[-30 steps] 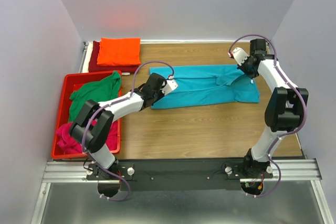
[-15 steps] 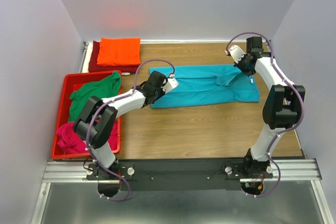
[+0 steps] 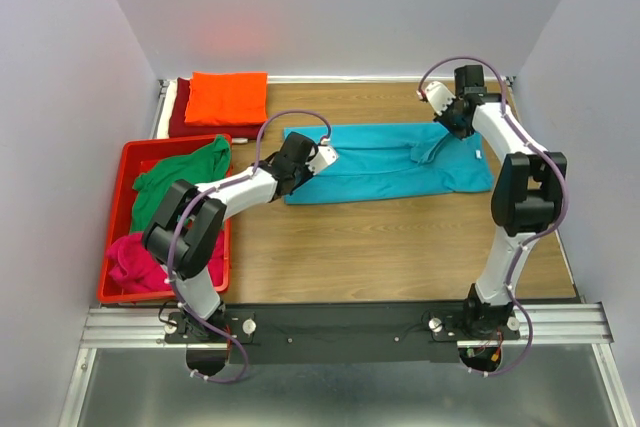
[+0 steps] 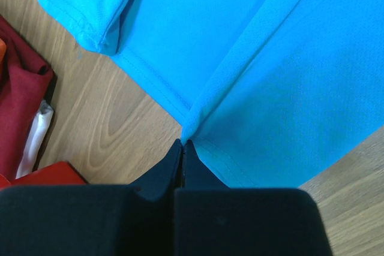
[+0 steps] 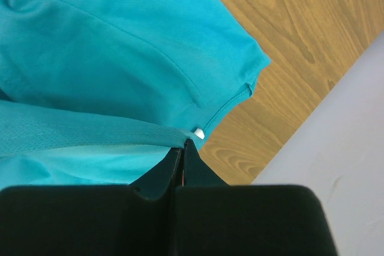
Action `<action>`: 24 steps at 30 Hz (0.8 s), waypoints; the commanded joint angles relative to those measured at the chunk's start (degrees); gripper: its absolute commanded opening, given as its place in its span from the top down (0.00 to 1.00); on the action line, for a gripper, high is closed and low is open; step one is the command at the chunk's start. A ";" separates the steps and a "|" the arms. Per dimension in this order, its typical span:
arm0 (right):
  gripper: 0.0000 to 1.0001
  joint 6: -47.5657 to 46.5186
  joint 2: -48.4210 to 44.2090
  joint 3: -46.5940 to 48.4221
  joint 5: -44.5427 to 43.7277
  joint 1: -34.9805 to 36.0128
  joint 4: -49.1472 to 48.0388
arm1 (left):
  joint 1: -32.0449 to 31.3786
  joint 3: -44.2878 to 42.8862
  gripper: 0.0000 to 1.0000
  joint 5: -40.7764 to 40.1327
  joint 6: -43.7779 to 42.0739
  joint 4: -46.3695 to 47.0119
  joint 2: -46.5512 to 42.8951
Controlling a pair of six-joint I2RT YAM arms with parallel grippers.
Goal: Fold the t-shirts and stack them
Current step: Fold the tshirt
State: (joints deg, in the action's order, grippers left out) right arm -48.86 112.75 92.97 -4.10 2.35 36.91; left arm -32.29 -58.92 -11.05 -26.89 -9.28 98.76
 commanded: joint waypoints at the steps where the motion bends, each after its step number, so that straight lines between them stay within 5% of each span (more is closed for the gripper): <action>1: 0.96 2.10 2.30 3.18 -2.49 0.02 -0.34 | 0.48 -2.43 1.00 0.15 0.53 0.75 1.00; 21: 0.99 7.02 8.01 10.12 -2.05 1.08 -0.52 | 0.57 -1.38 1.00 -2.22 0.79 4.53 -0.94; 24: 0.84 10.35 10.81 12.23 -1.44 1.78 -1.04 | 0.48 -1.38 1.00 -4.06 2.36 5.23 -0.24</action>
State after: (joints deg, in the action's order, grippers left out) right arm -42.65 119.70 101.65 -6.00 2.94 36.91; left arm -32.21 -60.34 -12.27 -26.30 -6.22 99.00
